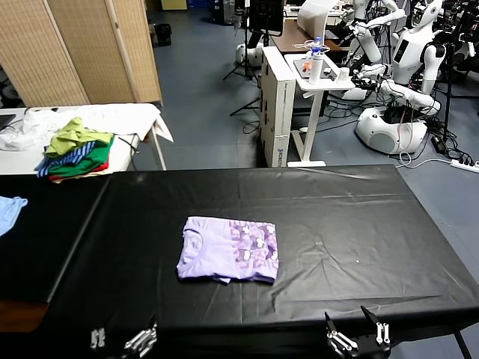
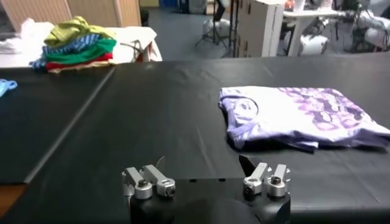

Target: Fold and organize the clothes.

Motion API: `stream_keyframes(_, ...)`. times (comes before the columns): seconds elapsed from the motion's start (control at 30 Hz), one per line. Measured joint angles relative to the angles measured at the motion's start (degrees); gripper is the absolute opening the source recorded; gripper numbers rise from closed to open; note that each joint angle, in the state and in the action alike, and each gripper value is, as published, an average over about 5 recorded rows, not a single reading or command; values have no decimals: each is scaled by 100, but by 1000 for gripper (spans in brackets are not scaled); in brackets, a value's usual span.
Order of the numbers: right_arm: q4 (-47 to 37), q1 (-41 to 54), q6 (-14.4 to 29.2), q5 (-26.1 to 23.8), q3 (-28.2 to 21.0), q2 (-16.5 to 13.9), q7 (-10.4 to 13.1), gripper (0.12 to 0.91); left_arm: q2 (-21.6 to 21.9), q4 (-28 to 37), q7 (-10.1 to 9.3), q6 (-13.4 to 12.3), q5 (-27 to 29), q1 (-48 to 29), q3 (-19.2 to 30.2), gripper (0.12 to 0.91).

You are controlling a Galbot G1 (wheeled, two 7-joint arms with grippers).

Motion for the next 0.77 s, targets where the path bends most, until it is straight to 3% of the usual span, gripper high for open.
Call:
stream_keyframes(0.13, 0, 0, 0, 0, 0, 0, 0, 907, 0, 62, 116, -174, -82, 73, -68, 907)
stream_keyframes(0.77, 0, 0, 0, 0, 0, 0, 0, 907, 13, 121, 181, -114, -3, 98, -91, 907)
